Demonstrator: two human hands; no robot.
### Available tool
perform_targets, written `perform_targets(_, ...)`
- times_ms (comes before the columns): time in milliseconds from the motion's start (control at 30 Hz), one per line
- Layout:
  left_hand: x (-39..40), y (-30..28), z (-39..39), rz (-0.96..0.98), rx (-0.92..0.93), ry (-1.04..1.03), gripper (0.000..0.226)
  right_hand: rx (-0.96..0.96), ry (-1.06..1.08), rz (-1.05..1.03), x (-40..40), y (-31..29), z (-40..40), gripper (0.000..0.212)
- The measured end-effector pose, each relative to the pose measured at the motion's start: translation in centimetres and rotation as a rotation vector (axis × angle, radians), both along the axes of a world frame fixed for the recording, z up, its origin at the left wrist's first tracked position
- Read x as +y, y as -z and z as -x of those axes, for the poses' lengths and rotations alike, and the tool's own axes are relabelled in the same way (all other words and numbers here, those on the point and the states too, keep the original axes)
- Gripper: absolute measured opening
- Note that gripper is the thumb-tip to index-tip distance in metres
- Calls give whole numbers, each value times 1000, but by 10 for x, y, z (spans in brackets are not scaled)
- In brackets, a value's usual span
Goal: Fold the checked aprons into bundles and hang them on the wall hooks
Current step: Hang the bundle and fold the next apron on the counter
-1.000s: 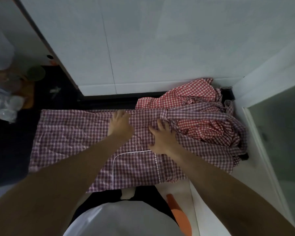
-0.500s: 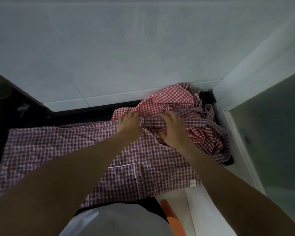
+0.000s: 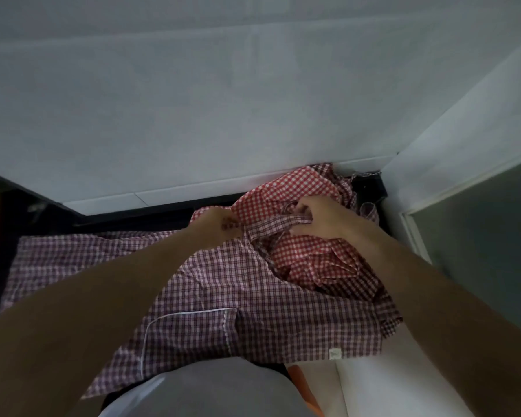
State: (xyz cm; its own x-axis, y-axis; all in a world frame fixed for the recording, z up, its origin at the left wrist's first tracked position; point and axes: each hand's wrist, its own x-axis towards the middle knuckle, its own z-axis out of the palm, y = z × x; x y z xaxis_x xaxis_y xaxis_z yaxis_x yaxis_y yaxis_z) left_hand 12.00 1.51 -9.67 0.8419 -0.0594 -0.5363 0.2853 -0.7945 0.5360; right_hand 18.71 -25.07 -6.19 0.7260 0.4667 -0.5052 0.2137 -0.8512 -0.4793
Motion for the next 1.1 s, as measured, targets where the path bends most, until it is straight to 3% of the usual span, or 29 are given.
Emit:
perform_targets(100,0,-4,-4,40,-4,24,34,144,63,-27,-20,-10,-15,50)
perform_targets(233,-2,-10,-13,129,76,33,27,127,124,-24,-43,-18,-28,44)
perform_targets(300,-3,-14,-18,232,181,-77,20,137,116,-2,-49,-21,-28,58)
perform_targets(400,-6,-22,-23,551,331,-353,18,183,89,57,-50,-21,-21,72)
perform_targets(467,-10,-27,-25,708,297,-467,18,210,67,106,-46,-23,-11,76)
perform_targets(633,-25,-51,-22,880,20,-554,14,197,4,138,-16,-20,17,97)
perform_targets(700,-27,-60,-21,816,-136,-490,20,178,-16,147,-2,-16,27,98)
perform_targets(800,-29,-72,-17,584,-380,-285,21,140,-39,119,16,-12,38,75)
perform_targets(933,-30,-82,-13,324,-720,-238,32,116,-41,118,24,-12,46,66)
perform_targets(1100,-23,-85,1,180,-761,-348,29,98,-24,46,18,-20,54,49)
